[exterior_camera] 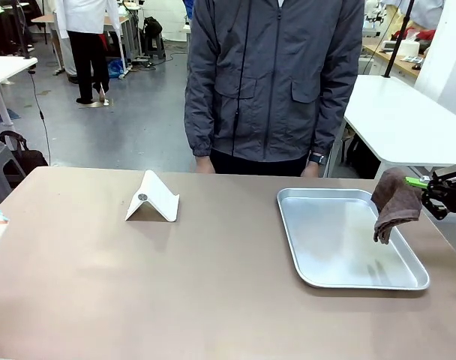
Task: Clean the surface of the table.
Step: Clean the area not pointed to by the person, then return the Lint Roller and towel to their original positions.
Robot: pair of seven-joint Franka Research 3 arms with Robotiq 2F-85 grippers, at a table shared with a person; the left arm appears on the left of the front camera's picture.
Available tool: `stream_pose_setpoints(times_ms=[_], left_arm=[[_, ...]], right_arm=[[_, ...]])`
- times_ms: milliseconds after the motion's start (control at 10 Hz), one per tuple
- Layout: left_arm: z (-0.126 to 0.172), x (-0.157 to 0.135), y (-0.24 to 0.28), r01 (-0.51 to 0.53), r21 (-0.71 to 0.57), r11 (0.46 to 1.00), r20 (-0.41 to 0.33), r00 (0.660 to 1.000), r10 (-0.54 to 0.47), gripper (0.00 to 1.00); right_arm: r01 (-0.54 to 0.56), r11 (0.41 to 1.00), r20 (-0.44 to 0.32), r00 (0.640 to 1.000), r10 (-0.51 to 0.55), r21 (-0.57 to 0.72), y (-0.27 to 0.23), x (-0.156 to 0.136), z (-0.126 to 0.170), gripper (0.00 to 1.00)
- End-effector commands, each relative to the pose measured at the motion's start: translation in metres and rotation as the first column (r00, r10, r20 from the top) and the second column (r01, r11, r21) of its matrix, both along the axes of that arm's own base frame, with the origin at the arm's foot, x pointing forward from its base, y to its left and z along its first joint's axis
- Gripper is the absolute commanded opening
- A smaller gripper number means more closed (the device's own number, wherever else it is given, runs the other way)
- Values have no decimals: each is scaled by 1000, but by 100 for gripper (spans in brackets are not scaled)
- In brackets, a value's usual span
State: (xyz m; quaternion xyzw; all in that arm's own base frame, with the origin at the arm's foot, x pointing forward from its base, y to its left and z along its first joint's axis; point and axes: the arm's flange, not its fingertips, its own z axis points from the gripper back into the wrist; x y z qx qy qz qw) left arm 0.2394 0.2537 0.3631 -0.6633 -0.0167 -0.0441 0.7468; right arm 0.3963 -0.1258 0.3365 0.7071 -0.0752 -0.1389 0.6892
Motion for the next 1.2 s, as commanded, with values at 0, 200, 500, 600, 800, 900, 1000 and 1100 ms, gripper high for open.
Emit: stream_pose_setpoints(times_ms=[0, 200, 500, 600, 800, 900, 1000, 1100], left_arm=[[5, -3, -2, 13, 12, 1000, 5, 1000, -13, 22], [5, -3, -2, 13, 12, 1000, 5, 1000, -13, 22], [5, -3, -2, 13, 12, 1000, 5, 1000, -13, 22], [5, -3, -2, 13, 12, 1000, 5, 1000, -13, 22], [5, -3, -2, 13, 12, 1000, 5, 1000, -13, 22], [5, -3, -2, 13, 12, 1000, 5, 1000, -13, 22], [5, -3, -2, 13, 12, 1000, 5, 1000, -13, 22], [5, -3, -2, 13, 12, 1000, 5, 1000, -13, 22]], right_arm=[[-1, 1000, 9, 1000, 1, 3, 1, 1, 4, 6], [-1, 1000, 9, 1000, 1, 3, 1, 1, 4, 6], [-1, 1000, 9, 1000, 1, 3, 1, 1, 4, 6], [-1, 1000, 9, 1000, 1, 3, 1, 1, 4, 6], [-1, 1000, 9, 1000, 1, 3, 1, 1, 4, 6], [-1, 1000, 9, 1000, 1, 3, 1, 1, 4, 6], [-1, 1000, 9, 1000, 1, 3, 1, 1, 4, 6], [-1, 1000, 9, 1000, 1, 3, 1, 1, 4, 6]])
